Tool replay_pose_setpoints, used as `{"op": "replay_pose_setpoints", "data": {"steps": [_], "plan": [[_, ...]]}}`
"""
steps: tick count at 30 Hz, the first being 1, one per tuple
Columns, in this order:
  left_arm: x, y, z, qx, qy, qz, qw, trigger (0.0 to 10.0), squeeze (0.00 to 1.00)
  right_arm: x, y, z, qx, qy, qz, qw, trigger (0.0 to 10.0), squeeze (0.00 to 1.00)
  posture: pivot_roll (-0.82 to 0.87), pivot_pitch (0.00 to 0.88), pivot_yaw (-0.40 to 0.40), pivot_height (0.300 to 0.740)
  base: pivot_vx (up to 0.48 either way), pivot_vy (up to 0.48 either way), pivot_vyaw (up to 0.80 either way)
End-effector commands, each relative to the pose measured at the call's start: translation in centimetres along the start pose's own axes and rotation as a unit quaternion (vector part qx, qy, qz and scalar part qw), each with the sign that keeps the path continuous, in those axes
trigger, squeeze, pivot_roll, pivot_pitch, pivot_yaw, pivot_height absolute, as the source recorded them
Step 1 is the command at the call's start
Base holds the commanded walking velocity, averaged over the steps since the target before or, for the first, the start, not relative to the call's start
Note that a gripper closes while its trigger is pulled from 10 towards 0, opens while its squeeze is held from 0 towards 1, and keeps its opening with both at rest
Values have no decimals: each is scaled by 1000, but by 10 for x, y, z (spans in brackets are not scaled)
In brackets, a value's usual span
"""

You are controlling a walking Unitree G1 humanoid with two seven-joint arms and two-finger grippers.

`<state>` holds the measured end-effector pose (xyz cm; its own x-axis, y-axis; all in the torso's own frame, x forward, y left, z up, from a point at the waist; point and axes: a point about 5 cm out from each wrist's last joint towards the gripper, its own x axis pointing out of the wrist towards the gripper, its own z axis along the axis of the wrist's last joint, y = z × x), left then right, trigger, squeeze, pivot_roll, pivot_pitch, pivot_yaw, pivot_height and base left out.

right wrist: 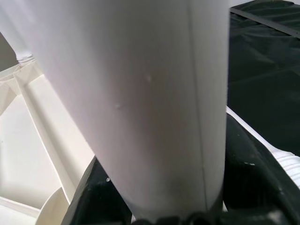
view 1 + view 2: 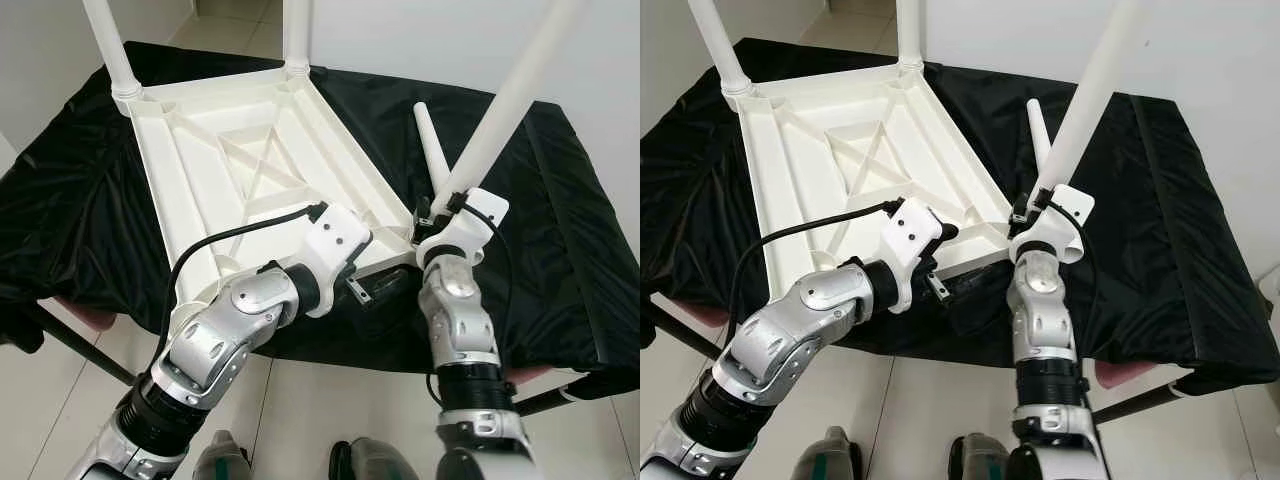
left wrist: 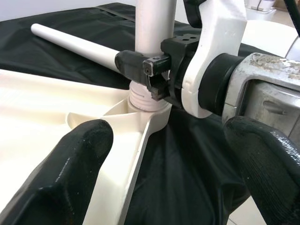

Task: Building children table

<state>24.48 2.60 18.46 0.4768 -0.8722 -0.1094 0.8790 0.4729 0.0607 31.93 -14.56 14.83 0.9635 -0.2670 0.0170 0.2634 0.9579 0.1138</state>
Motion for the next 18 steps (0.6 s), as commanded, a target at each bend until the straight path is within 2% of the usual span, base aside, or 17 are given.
{"op": "replay_pose_setpoints", "data": {"steps": [1, 6, 7, 9, 10, 12, 13, 14, 15, 18], "plan": [[0, -5, -1, -1, 3, -25, 1000, 10000, 0, -1, -2, 4, 4, -3, -10, 1000, 10000, 0, -53, 31, -41, 740, 0, 0, 0], [1, -5, -1, -1, 2, -23, 1000, 10000, 0, 2, -4, 3, -2, 8, 0, 1000, 10000, 0, -53, 27, -45, 740, 0, 0, 0], [1, -4, -1, -1, 2, -22, 1000, 10000, 0, 1, -2, 3, -1, 10, 7, 1000, 10000, 812, -52, 22, -46, 740, 0, 0, 0], [1, -4, -1, -1, 2, -22, 1000, 10000, 0, 0, 0, 3, 0, 12, 10, 1000, 10000, 812, -52, 22, -46, 740, 0, 0, 0], [1, -4, -1, -1, 2, -22, 1000, 10000, 0, -1, 1, 2, 0, 16, 28, 999, 10000, 1000, -51, 18, -47, 740, 0, 0, 0], [1, -4, -1, 0, 2, -21, 1000, 10000, 0, -1, 1, 2, -5, 13, 36, 999, 10000, 1000, -52, 17, -48, 740, 0, 0, 0], [1, -4, -1, -1, 2, -21, 1000, 10000, 0, 0, 2, 0, -4, 18, 66, 998, 10000, 1000, -50, 16, -48, 740, 0, 0, 0], [1, -4, -1, -1, 2, -21, 1000, 10000, 0, 0, 2, 0, -4, 18, 66, 998, 10000, 1000, -50, 16, -48, 740, 0, 0, 0], [0, -4, -1, -1, 2, -22, 1000, 10000, 0, 3, -1, -2, -10, 18, 111, 994, 10000, 1000, -52, 16, -48, 740, 0, 0, 0], [0, -4, -1, -1, 2, -22, 1000, 10000, 0, 5, -2, -3, -13, 22, 136, 990, 10000, 1000, -52, 16, -48, 740, 0, 0, 0]]}}
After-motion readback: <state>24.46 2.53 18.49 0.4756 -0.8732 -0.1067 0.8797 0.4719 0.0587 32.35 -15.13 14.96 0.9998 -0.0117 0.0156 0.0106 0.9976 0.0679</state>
